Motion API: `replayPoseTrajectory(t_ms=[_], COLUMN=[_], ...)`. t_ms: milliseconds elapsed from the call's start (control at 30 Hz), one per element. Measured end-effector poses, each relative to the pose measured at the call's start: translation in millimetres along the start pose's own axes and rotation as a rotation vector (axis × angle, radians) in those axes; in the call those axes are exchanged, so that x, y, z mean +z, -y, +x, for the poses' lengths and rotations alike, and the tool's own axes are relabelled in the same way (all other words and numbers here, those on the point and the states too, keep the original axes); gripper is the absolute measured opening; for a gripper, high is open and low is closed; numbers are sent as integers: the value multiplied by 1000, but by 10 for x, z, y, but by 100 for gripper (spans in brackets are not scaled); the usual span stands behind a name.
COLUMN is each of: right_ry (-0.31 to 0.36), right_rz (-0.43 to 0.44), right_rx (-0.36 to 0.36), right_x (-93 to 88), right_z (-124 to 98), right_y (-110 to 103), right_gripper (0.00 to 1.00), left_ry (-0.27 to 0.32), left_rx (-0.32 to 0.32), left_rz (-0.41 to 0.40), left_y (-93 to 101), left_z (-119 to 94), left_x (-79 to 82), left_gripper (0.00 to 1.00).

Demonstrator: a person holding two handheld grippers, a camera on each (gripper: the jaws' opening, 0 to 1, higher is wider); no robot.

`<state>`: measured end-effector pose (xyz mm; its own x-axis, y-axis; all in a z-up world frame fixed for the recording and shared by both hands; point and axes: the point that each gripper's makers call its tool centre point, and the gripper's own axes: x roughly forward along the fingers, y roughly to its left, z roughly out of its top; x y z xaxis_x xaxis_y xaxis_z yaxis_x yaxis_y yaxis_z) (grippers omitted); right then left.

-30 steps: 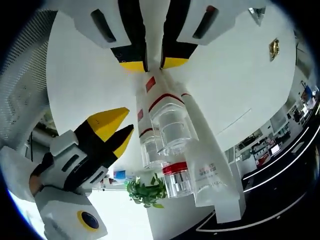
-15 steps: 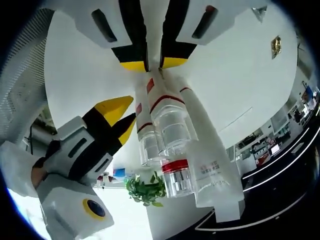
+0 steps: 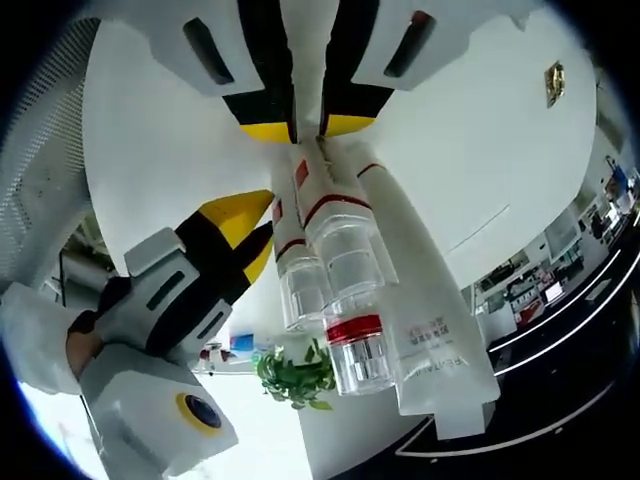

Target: Arrange the skincare products in the storage area until every visible bottle or jar stands upright without overlapping.

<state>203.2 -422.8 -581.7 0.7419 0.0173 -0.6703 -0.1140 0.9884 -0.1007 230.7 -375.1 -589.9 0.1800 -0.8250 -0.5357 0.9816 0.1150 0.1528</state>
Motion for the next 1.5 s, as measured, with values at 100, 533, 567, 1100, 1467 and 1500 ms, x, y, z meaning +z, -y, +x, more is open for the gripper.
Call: replayPoseTrajectory(t_ms=[100, 533, 567, 1100, 1467, 1500], right_ry=[1, 2, 1, 13, 22, 24], right_rz=[-3, -20, -23, -16, -9, -9], right_rx=[3, -3, -4, -5, -14, -16], right_x=[-5, 4, 3, 11, 25, 27], right_z=[8, 41, 41, 50, 47, 46], right_y=[-10, -28, -28, -32, -22, -18], right_gripper=[6, 4, 4, 3, 3, 2], left_ry=[3, -4, -5, -3, -4, -1], left_rx=[-8, -16, -12, -10, -14, -14], left_rz=[10, 16, 15, 19, 19, 16], left_y=[8, -14, -21, -18, -19, -24], left_z=[15, 31, 31, 51, 55, 53], left_x=[14, -5, -6, 16, 13, 18], left_gripper=[10, 10, 10, 9, 8, 8])
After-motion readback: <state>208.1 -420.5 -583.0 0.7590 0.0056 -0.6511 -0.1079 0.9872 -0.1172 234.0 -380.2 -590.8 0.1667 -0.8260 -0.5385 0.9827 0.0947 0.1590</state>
